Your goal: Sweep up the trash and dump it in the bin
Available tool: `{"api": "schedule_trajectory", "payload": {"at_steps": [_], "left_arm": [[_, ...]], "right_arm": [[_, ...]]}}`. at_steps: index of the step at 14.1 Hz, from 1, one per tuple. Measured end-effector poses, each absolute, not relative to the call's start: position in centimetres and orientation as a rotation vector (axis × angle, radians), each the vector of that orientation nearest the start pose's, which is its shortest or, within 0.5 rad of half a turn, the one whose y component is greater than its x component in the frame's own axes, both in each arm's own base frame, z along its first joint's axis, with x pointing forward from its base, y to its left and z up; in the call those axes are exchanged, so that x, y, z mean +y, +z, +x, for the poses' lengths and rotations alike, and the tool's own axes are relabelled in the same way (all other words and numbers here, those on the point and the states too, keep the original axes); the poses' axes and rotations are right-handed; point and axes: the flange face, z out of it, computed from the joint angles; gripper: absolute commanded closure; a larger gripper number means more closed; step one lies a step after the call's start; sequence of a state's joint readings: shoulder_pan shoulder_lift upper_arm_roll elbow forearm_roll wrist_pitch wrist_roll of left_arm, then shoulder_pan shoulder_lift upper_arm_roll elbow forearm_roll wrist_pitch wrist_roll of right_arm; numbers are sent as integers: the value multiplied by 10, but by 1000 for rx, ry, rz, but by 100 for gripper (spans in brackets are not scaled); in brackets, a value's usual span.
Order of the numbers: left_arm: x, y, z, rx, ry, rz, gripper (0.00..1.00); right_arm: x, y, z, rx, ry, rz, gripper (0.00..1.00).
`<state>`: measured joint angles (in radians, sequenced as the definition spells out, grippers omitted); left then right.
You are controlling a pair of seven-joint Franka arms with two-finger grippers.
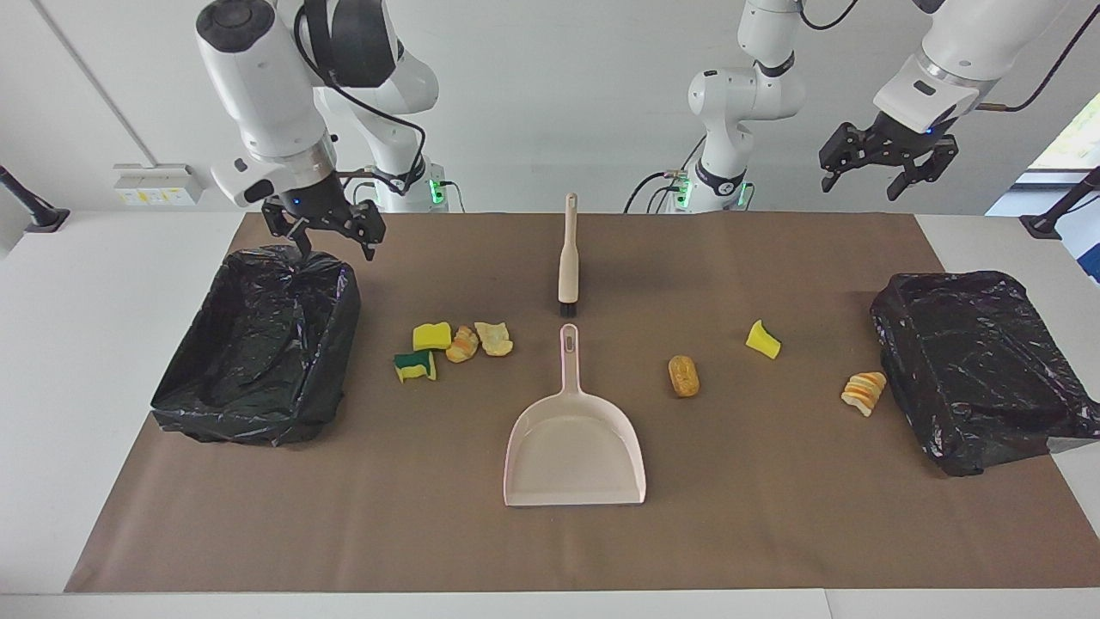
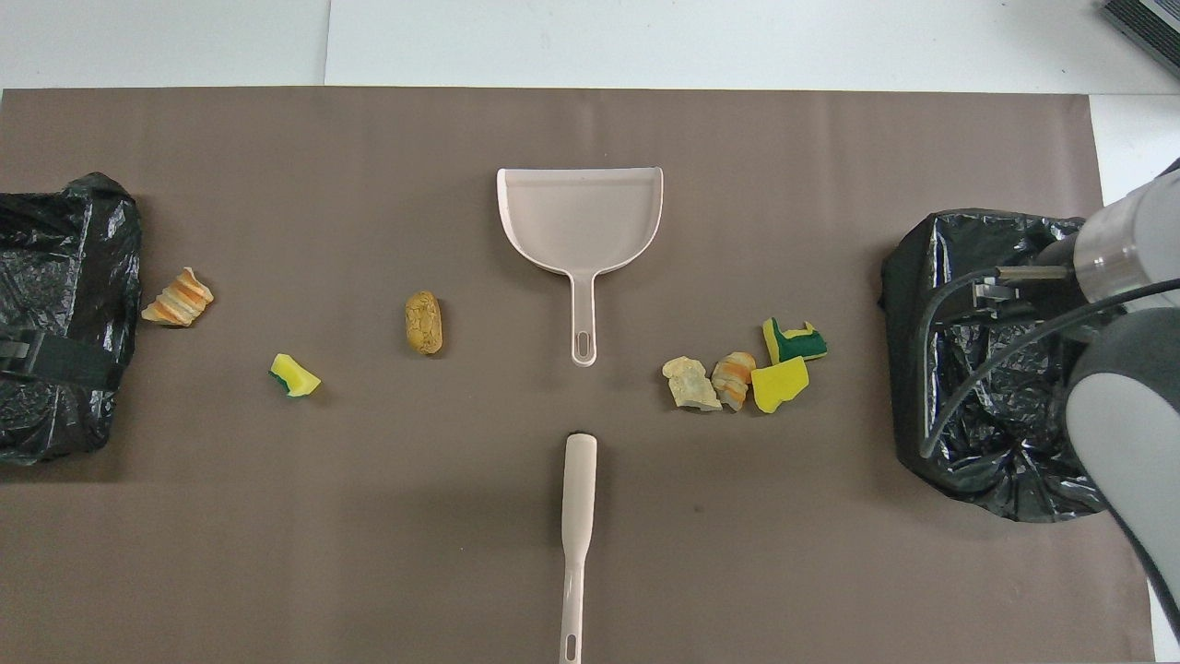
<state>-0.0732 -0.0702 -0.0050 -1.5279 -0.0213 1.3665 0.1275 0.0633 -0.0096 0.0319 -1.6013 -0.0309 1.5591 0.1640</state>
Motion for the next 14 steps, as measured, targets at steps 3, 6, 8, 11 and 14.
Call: {"api": "schedule_trajectory", "payload": {"at_steps": [3,6,8,11,14], "left_arm": [[-43,665,509,330,141,-3144,0],[-43,665,509,330,140,-3144,0],[-42,665,509,329,136,-3144,0],[-42,667,511,327,107,-3145,0],[-42,667,512,326,96,-3146,0]], "right_arm": [[27,658,535,94,80,-3177,0],[-16,693,520,83,47,-3171,0],[-33,693,512,97,55,-3166,0],[-30,680,514,85,71,-3164,0],[-28,676,515,79,81,-3163,0]]}}
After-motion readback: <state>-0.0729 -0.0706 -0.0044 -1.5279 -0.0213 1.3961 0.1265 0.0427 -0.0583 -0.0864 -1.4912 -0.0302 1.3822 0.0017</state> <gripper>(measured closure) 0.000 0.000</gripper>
